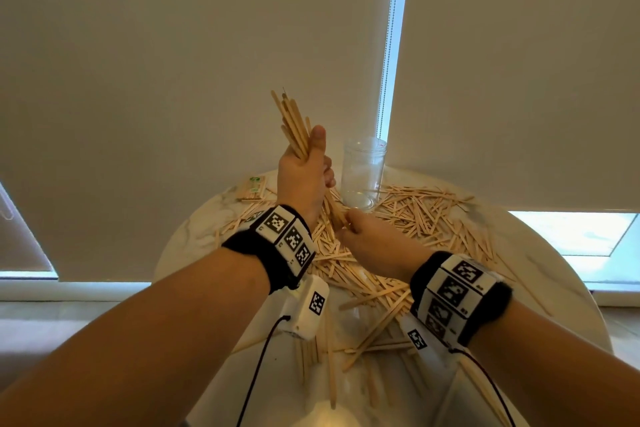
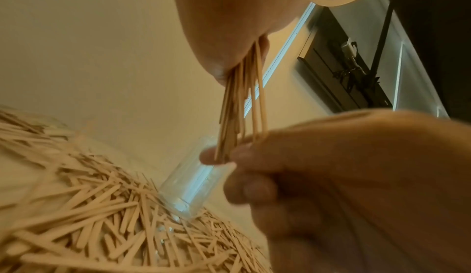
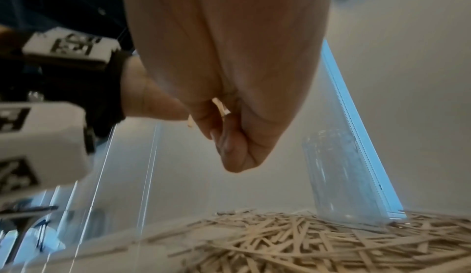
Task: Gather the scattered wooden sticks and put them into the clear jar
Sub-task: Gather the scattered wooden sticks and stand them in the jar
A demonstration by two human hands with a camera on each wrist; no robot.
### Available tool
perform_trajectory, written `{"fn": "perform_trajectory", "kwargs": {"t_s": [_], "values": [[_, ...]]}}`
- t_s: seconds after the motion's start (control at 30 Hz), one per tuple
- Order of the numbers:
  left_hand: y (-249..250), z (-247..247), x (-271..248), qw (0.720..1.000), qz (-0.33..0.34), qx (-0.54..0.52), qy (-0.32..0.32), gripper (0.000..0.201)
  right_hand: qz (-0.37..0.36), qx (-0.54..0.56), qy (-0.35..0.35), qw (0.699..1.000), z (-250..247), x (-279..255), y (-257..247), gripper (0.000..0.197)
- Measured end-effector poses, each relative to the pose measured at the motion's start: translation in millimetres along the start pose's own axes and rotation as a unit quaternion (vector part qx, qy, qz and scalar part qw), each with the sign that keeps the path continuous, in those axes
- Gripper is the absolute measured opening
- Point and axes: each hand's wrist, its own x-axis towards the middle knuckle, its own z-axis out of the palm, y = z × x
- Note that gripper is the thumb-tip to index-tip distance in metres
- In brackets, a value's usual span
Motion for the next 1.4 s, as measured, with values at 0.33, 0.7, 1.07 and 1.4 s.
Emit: {"fn": "perform_trajectory", "kwargs": {"t_s": [0.33, 0.7, 1.07, 1.4], "values": [[-5.4, 1.9, -4.3, 1.0, -0.01, 0.004, -0.012, 0.032, 0.016, 0.044, -0.075, 0.996, -1.8, 2.3, 0.5, 0.047], [-13.2, 0.8, -17.5, 0.993, -0.103, 0.033, -0.057, 0.041, 0.006, 0.112, 0.066, 0.991, -3.5, 11.0, 0.6, 0.032], [-19.1, 11.2, -26.1, 0.986, -0.152, 0.007, -0.075, 0.042, -0.019, -0.096, 0.21, 0.973, -14.1, 19.1, 9.0, 0.029], [11.0, -19.2, 1.4, 0.985, -0.121, -0.117, 0.03, 0.054, -0.001, -0.219, 0.175, 0.96, -31.1, 8.1, 40.3, 0.041]]}}
